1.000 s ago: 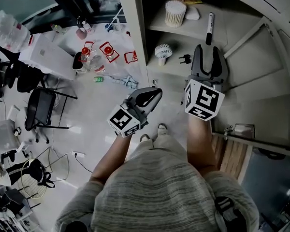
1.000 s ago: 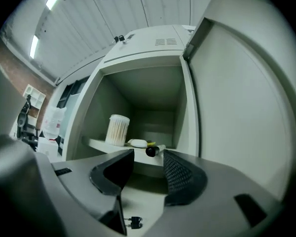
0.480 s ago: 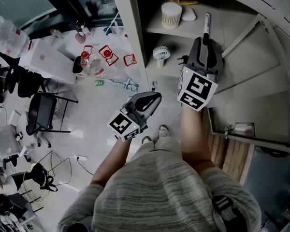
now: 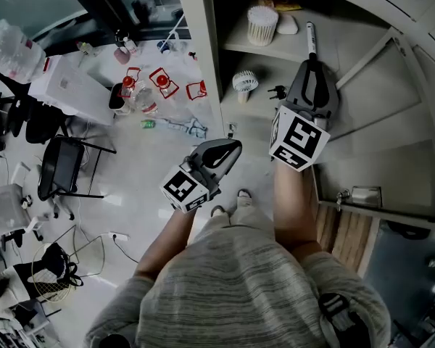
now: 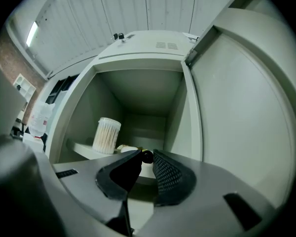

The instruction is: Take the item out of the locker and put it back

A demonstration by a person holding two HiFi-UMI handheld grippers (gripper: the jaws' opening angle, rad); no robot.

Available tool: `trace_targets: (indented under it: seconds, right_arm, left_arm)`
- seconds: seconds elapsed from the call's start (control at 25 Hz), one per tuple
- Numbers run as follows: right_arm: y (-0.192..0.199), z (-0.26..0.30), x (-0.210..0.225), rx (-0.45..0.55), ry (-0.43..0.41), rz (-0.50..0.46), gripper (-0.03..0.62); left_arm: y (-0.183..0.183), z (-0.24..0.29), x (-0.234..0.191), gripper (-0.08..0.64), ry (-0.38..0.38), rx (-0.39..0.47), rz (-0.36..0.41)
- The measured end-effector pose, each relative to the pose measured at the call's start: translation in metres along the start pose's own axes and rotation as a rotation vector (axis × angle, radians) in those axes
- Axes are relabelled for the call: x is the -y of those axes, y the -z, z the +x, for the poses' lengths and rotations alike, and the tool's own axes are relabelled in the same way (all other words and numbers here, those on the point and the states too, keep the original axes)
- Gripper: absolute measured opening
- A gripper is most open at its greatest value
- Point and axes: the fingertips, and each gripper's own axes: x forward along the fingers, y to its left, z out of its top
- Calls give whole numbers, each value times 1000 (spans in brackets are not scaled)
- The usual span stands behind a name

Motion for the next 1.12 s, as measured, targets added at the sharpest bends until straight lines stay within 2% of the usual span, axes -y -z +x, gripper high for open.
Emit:
trace_targets:
  seconds: [0.44,0.6,0.84,1.12]
  right_arm:
    - [-69,-32,-7,190,-64,39,81]
    - [-84,-39,-8,228,-77,52,81]
    - [-89,-40,-10,239,-84,62,81]
    - [-70,-30,-10,191,-70,53,81]
  left_arm:
    - [-3,5,2,9,10,12,3]
    - [-2,3,2,9,4,9,-5]
    - [-3,2,0,9,-2,11,-6]
    - [-3,-1,-2,9,-7,16,-8]
